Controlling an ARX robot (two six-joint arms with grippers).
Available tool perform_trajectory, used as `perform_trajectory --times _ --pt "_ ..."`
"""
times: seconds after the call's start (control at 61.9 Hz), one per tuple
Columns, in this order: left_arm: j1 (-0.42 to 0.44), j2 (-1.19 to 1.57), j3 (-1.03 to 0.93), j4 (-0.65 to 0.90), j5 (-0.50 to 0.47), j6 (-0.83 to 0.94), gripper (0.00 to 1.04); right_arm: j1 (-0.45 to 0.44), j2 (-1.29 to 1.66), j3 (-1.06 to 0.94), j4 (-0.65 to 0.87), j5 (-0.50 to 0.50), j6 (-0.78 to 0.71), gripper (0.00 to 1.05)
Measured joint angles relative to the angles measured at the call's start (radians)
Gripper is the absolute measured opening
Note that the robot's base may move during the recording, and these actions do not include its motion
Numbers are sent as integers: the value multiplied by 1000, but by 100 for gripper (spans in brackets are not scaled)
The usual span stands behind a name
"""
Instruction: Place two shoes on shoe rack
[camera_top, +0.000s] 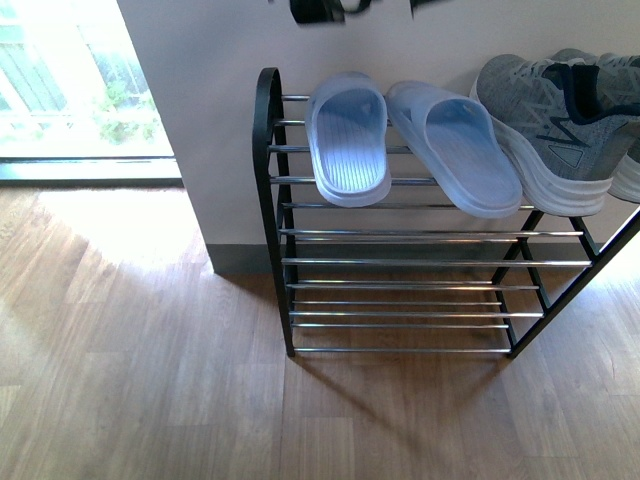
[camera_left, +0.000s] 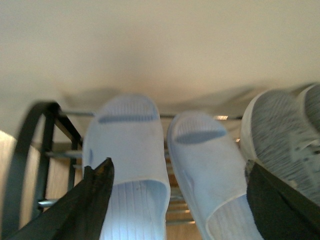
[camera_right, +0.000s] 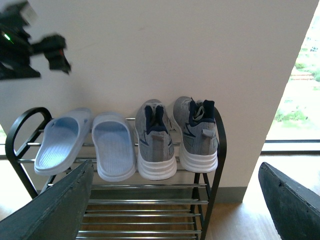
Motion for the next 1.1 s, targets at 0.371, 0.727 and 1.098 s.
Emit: perform_trajectory --times 0.371,0.727,1.098 --pt "213 -677 -806 502 -143 329 86 0 0 0 0 0 0 96" --pt "342 -1015 -1451 977 31 403 29 0 0 0 0 0 0 96" --pt "422 -1242 -1738 1029 104 408 1 0 0 0 0 0 0 96"
